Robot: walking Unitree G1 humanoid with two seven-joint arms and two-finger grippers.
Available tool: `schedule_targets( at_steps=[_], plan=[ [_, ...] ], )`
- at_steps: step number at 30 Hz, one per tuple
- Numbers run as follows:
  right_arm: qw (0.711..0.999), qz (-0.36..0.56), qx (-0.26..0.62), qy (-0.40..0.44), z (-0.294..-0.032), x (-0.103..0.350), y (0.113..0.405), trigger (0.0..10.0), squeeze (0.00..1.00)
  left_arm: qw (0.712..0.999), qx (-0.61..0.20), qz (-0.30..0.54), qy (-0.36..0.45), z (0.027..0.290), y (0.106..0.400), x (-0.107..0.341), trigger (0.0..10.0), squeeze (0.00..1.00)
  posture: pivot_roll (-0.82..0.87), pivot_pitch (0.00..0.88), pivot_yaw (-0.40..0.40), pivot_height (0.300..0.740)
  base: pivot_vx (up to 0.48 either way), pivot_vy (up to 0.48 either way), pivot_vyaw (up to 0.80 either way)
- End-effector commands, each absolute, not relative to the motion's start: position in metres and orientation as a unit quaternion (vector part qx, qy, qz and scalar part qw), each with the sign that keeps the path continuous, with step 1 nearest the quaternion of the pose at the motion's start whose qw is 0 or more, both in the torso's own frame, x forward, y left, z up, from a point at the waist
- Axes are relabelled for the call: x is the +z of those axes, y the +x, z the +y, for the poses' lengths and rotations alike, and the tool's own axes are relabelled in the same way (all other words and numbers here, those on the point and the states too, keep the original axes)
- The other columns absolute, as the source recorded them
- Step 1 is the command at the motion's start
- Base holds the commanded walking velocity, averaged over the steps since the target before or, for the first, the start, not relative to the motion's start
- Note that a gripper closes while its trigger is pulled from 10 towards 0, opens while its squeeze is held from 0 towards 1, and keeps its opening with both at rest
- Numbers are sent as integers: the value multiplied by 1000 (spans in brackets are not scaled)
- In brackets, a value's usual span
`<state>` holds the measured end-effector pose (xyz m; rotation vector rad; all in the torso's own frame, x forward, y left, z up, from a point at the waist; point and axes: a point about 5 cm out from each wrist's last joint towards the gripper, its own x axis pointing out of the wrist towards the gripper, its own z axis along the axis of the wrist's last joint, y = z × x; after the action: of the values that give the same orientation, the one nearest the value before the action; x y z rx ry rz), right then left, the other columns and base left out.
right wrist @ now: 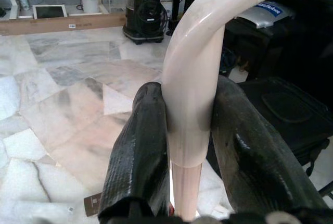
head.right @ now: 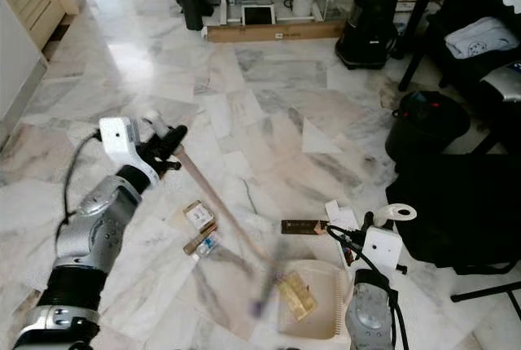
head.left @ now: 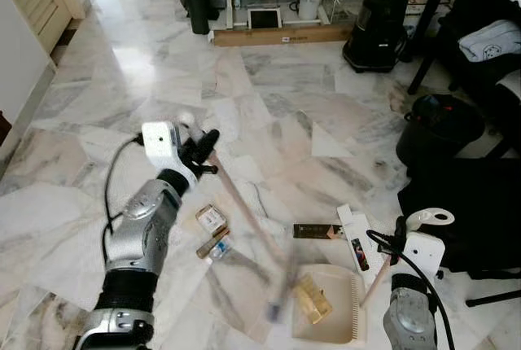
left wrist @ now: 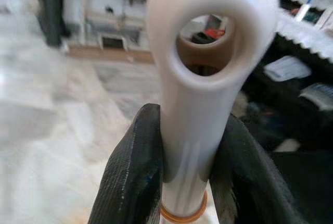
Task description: Sweep floor
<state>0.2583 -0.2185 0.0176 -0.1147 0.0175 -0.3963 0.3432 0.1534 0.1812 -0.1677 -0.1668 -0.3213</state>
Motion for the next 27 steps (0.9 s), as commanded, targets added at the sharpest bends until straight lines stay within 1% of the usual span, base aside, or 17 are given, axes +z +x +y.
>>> schedule_targets(
  at_steps=[1, 4, 7, 8, 17, 24, 26, 27],
  plan=[
    [979, 46, -190, -58, -215, 5, 251, 10000, 0, 975, -180, -92, -89, 143, 340, 183, 10000, 0, 89, 116, -5, 740, 0, 0, 0],
    [979, 48, -190, -59, -216, 4, 250, 10000, 0, 975, -197, -70, -80, 135, 340, 173, 10000, 0, 87, 118, -5, 740, 0, 0, 0],
    [979, 47, -190, -60, -217, 4, 249, 10000, 0, 974, -204, -67, -75, 131, 339, 170, 10000, 0, 84, 124, -3, 740, 0, 0, 0],
    [979, 47, -191, -61, -218, 4, 249, 10000, 0, 974, -208, -63, -62, 130, 338, 166, 10000, 0, 83, 125, -2, 740, 0, 0, 0],
    [979, 46, -190, -63, -218, 4, 247, 10000, 0, 977, -206, -47, -8, 130, 336, 146, 10000, 0, 79, 133, -2, 740, 0, 0, 0],
    [979, 45, -191, -63, -218, 4, 247, 10000, 0, 975, -221, -14, -11, 124, 336, 128, 10000, 0, 74, 138, -2, 740, 0, 0, 0],
    [978, 43, -192, -63, -219, 5, 247, 10000, 0, 974, -223, 4, -37, 122, 339, 122, 10000, 0, 70, 139, 0, 740, 0, 0, 0],
    [978, 43, -192, -63, -219, 5, 247, 10000, 0, 974, -223, 4, -37, 122, 339, 122, 10000, 0, 70, 139, 0, 740, 0, 0, 0]
  ],
)
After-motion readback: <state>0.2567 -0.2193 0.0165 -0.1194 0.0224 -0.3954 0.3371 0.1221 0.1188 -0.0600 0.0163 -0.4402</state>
